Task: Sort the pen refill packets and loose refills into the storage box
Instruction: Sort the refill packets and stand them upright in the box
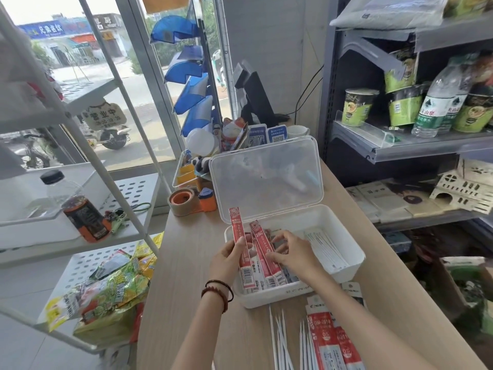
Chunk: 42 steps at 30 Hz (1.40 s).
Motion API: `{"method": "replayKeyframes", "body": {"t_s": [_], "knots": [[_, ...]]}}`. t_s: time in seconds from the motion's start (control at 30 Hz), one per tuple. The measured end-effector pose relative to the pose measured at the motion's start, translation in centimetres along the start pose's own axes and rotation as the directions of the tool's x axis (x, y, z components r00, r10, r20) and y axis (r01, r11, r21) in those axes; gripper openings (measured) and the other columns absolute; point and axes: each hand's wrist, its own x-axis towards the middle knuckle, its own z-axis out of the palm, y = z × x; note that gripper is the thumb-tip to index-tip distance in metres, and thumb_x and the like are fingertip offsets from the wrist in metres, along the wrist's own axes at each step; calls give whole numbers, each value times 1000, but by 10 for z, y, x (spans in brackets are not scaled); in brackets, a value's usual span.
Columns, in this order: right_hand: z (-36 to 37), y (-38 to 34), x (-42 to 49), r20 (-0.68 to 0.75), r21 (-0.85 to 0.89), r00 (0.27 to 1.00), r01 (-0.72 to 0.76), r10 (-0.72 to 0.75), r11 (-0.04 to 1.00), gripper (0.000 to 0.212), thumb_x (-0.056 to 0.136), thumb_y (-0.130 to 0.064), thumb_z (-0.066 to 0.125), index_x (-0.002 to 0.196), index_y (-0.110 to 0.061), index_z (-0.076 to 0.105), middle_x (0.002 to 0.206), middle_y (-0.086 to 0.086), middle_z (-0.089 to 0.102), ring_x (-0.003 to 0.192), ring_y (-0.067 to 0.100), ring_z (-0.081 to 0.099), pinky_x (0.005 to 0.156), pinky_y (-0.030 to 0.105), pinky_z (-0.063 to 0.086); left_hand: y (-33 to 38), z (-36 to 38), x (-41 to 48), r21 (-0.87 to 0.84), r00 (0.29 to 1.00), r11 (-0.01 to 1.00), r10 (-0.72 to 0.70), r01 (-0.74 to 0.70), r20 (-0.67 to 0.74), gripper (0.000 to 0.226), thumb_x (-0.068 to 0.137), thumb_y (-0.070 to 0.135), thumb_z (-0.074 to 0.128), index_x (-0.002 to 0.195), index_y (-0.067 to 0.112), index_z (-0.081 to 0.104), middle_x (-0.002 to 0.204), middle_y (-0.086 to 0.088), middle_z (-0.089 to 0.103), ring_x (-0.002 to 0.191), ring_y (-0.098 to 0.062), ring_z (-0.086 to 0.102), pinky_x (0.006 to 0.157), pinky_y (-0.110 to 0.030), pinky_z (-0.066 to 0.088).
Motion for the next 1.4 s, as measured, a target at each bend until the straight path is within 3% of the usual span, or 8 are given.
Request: {"method": "replayKeyframes", "body": {"t_s": [0.13,0.33,0.47,0.8,0.93,1.17,1.27,1.4], "knots": [[5,3,3,19,-164,1000,1,2,986,21,80,-29,77,93,-23,62,95,-7,67,86,8,64,82,28,56,-2,0,2,0,1000,1000,-1,1,22,14,91,32,59,87,23,70,76,0,75,77,-16,72,78,-35,57],[5,1,1,-3,-243,1000,-5,4,970,19,82,-36,74,96,-26,66,106,-10,64,83,3,58,71,21,47,-2,1,3,26,1000,1000,-5,4,23,18,93,31,55,85,25,69,74,1,75,76,-17,72,82,-40,56],[3,0,-1,-18,-234,1000,16,-21,972,17,85,-38,71,97,-28,64,106,-12,63,90,4,59,79,25,49,0,1,3,40,999,999,-18,17,32,21,95,25,52,84,23,69,76,1,75,79,-20,71,88,-47,54],[-2,-10,-12,-37,142,980,200,-197,969,40,74,-70,62,83,-31,68,69,-14,68,56,-4,57,59,17,49,-1,6,5,147,997,986,71,-72,13,16,95,29,52,101,17,61,90,-4,72,84,-22,71,80,-41,57],[-4,-10,-13,-4,288,977,203,-211,936,32,76,-50,74,92,-24,64,81,-7,75,72,5,72,70,28,60,4,8,0,213,994,972,97,-104,44,20,94,34,53,102,19,63,84,0,71,69,-11,68,62,-21,54],[-7,-12,-14,13,358,972,213,-233,909,21,84,-31,74,99,-20,63,84,-2,75,75,9,73,72,28,60,4,20,-6,630,981,753,170,-188,91,34,91,59,36,98,38,61,86,13,70,78,-7,67,68,-30,56],[-8,-14,-16,11,383,974,204,-226,901,21,85,-27,73,102,-20,62,86,-1,75,76,9,72,72,25,60,11,23,-11,619,980,761,169,-195,102,29,94,51,39,97,38,65,78,12,68,72,-8,64,63,-28,51],[-7,-11,-11,-6,313,983,175,-183,934,23,95,-19,59,116,-28,54,86,-1,68,68,10,65,60,23,53,10,17,-15,550,959,790,273,-269,77,17,93,29,53,101,28,69,84,12,69,79,-3,64,80,-29,56]]}}
